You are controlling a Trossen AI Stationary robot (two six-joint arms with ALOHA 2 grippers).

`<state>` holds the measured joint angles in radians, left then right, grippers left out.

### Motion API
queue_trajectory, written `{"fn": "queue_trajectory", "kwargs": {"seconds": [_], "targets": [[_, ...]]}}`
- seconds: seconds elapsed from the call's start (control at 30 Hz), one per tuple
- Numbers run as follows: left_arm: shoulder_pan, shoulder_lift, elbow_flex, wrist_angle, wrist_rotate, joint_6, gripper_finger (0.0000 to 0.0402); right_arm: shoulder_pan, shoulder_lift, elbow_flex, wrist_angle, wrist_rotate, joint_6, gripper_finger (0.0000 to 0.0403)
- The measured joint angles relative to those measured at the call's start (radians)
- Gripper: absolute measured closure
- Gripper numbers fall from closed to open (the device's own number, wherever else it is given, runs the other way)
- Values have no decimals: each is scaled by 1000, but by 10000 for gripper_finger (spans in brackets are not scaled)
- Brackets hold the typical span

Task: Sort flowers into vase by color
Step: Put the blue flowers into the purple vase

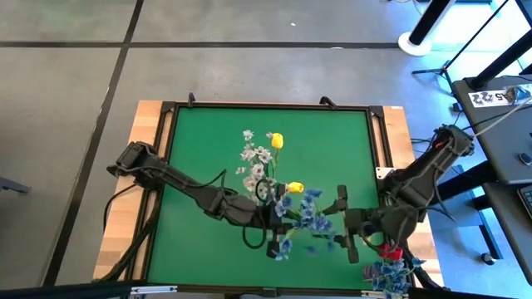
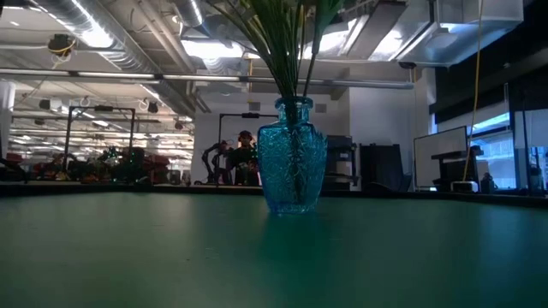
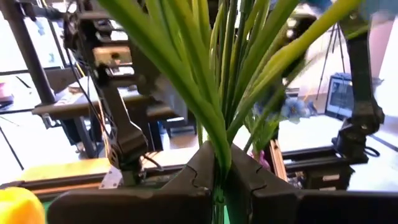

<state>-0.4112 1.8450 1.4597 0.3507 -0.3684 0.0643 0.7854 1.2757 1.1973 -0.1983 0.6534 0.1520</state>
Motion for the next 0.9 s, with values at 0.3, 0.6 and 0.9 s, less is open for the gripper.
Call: {"fn": "queue_trajectory", "kwargs": {"seconds": [0.3, 0.6, 0.9], "targets": [[24, 0, 0, 12, -11, 1, 390, -97, 12, 0, 81, -59, -1, 191], [15, -41, 0, -62, -22, 1, 360, -119, 11, 0, 83, -89, -7, 377], [-60, -184, 0, -351, -24, 21, 278, -96, -97, -91, 22, -6, -2, 393]]}}
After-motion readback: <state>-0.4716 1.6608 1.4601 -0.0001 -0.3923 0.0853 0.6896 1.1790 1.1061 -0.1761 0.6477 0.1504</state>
